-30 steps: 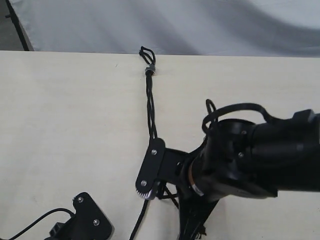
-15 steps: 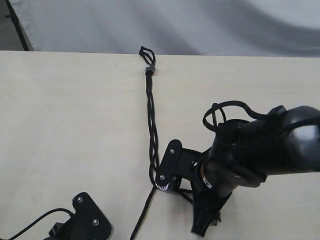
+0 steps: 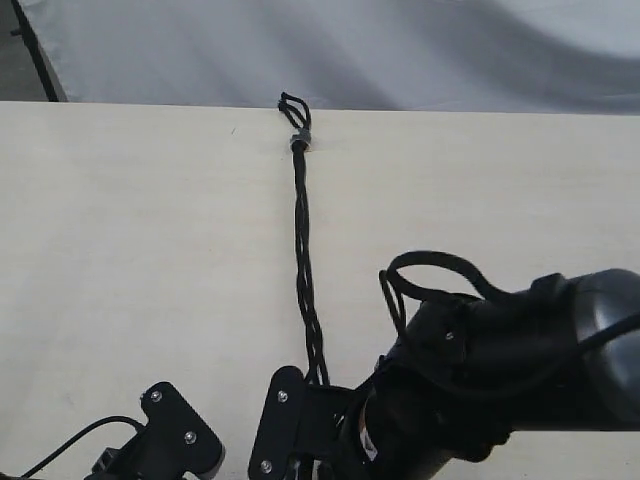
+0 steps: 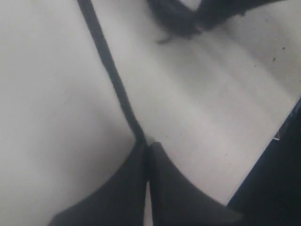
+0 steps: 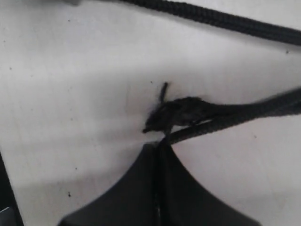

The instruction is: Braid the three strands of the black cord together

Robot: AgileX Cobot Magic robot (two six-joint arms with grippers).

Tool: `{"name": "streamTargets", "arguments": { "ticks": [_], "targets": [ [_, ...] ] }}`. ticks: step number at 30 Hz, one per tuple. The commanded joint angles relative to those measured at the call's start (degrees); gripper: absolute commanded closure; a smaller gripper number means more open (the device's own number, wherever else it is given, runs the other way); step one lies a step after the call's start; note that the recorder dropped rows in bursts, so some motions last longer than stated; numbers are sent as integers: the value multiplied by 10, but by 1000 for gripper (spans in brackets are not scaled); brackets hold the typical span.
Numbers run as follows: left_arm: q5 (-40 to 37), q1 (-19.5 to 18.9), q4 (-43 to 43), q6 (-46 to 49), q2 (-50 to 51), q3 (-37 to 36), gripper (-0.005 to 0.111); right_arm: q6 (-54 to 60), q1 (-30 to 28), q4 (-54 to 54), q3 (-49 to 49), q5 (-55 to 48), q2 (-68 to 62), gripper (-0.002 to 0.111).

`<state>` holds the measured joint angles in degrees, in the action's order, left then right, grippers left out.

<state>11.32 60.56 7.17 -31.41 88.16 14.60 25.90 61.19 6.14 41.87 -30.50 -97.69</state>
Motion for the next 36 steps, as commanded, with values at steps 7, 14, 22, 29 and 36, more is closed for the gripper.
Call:
{"name": "streamTargets", "arguments": {
  "ticks": [7,14,22,29,36],
  "targets": [
    [-75,4,-1,-24,5,-7,107,-131,-88,-127,-13,-27,109,108],
    [-75,4,-1,-24,5,-7,107,-131,-118,-120,-83,72,78,108],
    [-73,4,-1,-24,5,-7,106,-131,-104,-61,-94,57,62,107],
    [-76,4,-1,-33,-58,7,36,-151,-57,-67,-58,31,128,11],
    [-221,4,1,15,-349,69,34,-178,-57,-69,-12,26,466,8]
  ]
}}
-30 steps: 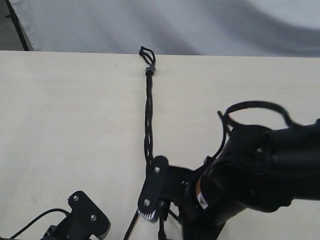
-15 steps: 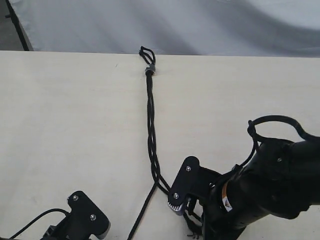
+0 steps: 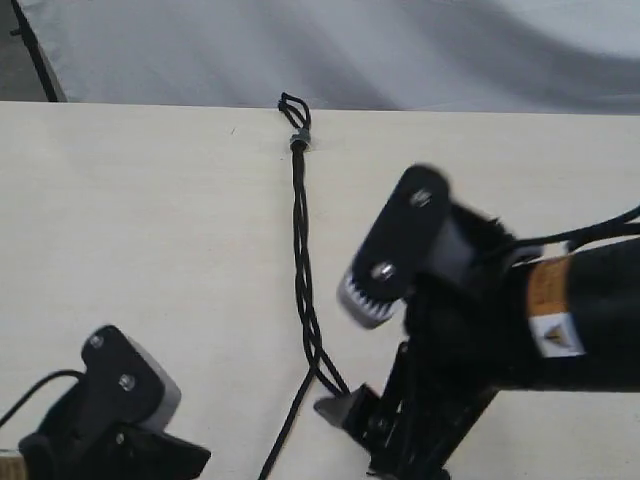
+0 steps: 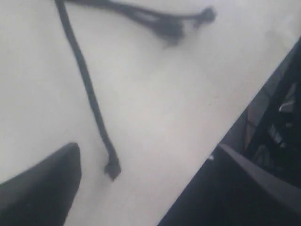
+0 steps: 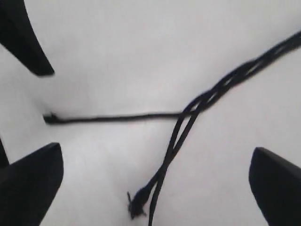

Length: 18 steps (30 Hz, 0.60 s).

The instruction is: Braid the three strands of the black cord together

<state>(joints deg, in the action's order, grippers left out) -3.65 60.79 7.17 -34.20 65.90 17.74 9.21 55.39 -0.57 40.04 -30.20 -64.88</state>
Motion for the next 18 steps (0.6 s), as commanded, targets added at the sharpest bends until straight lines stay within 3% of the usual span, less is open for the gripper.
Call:
{"name": "streamTargets", "arguments": {
  "ticks": [1,4,10,18],
  "targets": [
    [-78,1,1,64,-163,50,34,-11,1,-1,6,30,177,8],
    [-84,-21,18,99,-258,69,46,-11,1,-1,5,32,277,8],
    [-92,-68,46,99,-343,53,106,-11,1,1,5,23,385,8],
    [-133,-85,50,105,-360,39,104,-24,1,22,5,-4,473,8]
  ]
}}
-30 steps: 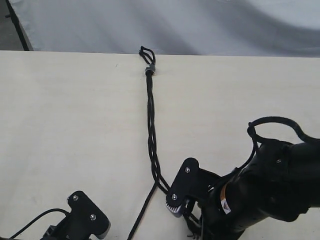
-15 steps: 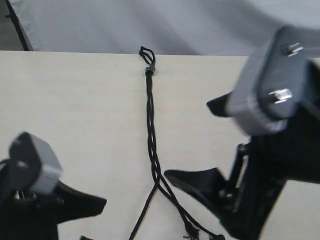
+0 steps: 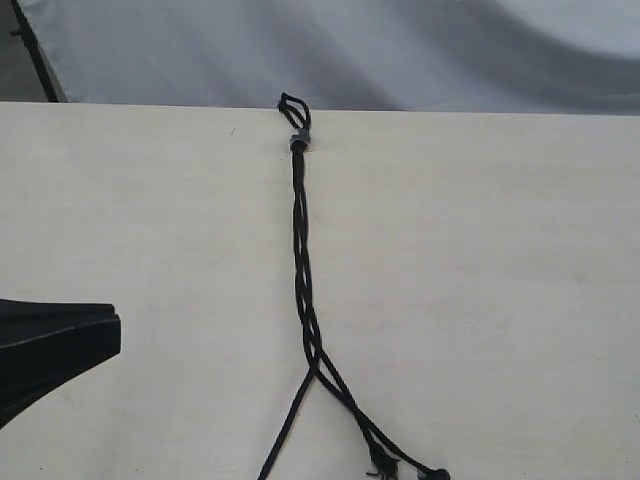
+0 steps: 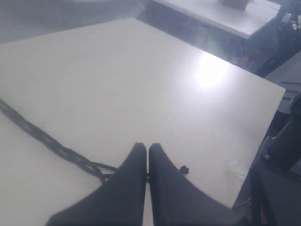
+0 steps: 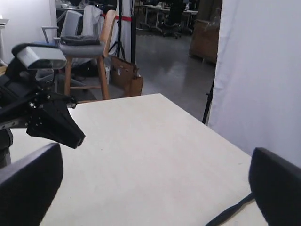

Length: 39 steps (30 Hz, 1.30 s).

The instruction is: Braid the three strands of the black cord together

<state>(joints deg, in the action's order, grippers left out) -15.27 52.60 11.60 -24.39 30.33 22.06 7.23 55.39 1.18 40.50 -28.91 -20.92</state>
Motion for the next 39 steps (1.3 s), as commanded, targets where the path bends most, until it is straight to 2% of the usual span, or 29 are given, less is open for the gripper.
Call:
{"name": "streamTargets", "arguments": {
  "ticks": [1,4,8,39],
  "targets": [
    [-5,-3,11,6,-4,-3,104,-4,1,4,0,-18,40,8],
    [59,-3,59,6,-4,-3,104,-4,1,4,0,-18,60,8],
    [95,-3,64,8,-4,-3,104,-4,1,4,0,-18,78,8],
    [95,-3,64,9,-4,-3,104,-4,1,4,0,-15,92,8]
  ]
}}
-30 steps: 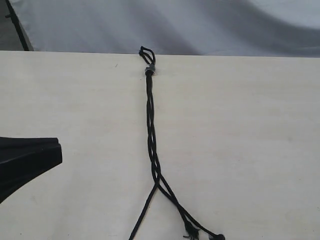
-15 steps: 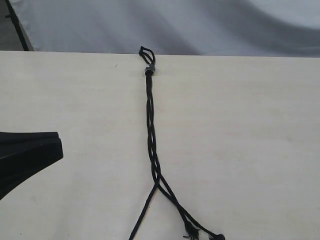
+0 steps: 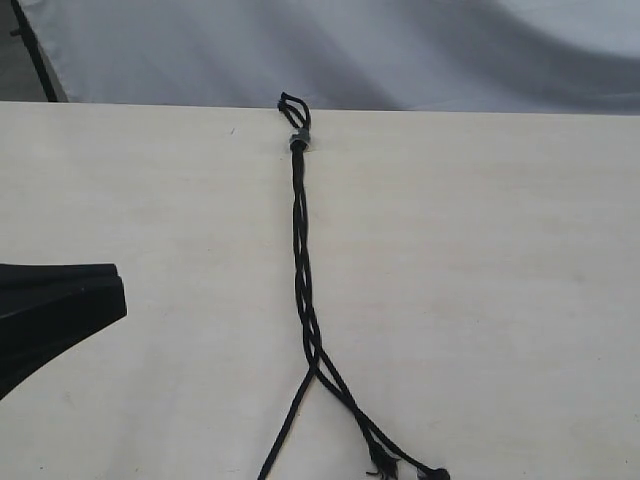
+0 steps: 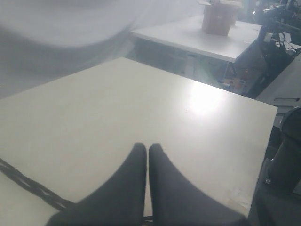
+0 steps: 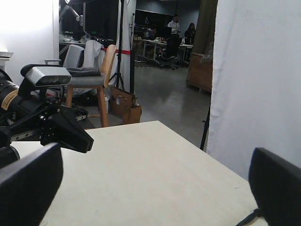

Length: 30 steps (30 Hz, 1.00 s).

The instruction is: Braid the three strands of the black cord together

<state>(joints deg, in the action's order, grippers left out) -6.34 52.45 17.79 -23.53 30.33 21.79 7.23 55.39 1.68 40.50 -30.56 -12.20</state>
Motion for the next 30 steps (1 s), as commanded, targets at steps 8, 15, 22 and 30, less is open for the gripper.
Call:
{"name": "streamTargets", "arguments": {
  "ticks": [8,15,22,30],
  "targets": [
    [5,-1,2,0,-7,0,104,-4,1,-1,0,1,5,8],
    [72,-121,30,50,-71,-25,104,-4,1,-1,0,2,5,8],
    [199,-357,27,47,-177,-155,104,-4,1,-1,0,2,5,8],
    [195,-473,27,-35,-217,-197,104,-4,1,-1,0,2,5,8]
  ]
}}
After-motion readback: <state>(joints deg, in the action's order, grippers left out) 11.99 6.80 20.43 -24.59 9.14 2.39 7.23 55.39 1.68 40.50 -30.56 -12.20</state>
